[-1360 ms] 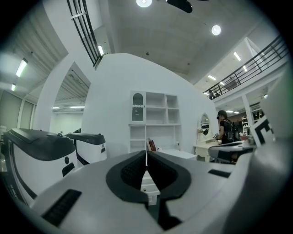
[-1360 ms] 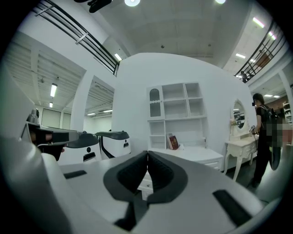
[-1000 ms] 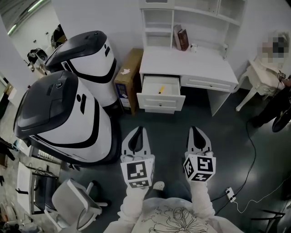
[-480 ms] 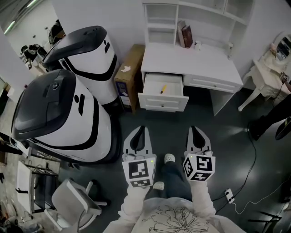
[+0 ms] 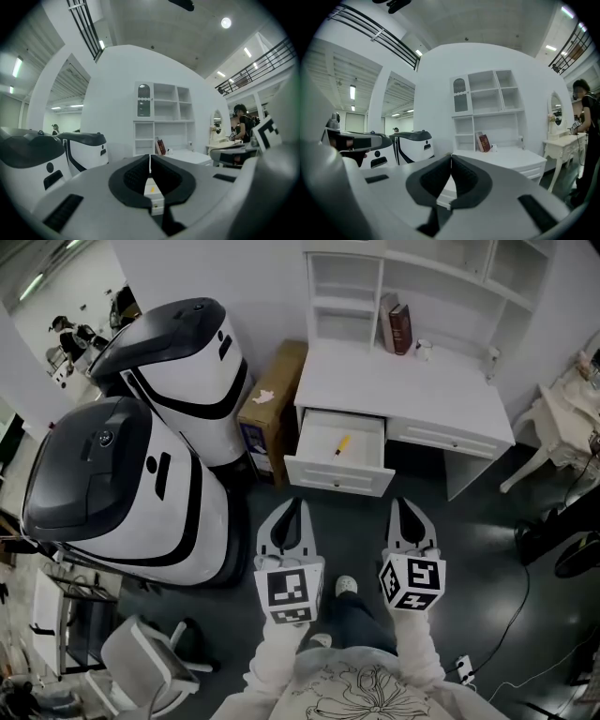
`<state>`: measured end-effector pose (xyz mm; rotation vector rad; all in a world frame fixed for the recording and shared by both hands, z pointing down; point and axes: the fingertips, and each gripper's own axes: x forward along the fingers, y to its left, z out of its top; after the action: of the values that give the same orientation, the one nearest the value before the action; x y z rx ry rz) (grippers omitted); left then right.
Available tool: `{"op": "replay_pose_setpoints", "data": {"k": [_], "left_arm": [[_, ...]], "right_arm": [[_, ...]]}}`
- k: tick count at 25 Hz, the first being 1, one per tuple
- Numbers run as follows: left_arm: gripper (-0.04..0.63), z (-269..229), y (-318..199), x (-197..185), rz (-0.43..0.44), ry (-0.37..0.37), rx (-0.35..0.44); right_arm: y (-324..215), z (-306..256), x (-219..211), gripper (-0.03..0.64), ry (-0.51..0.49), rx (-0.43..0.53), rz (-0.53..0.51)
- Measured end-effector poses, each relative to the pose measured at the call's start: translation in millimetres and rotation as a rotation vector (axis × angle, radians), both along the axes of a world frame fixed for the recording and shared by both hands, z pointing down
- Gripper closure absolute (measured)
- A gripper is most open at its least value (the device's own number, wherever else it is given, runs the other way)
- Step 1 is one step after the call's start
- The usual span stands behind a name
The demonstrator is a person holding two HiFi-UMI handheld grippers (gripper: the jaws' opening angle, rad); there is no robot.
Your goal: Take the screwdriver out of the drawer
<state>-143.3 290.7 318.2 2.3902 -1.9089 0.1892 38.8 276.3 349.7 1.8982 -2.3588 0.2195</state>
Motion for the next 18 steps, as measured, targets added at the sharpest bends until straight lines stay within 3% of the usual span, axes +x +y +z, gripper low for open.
{"op": "replay_pose_setpoints", "data": {"k": [18], "left_arm": [[0.584,0,-148,49,-0.068,-0.001,0.0]], "right_arm": [[-161,-7,45,0.614,-0.013,0.023,-0.073]]}}
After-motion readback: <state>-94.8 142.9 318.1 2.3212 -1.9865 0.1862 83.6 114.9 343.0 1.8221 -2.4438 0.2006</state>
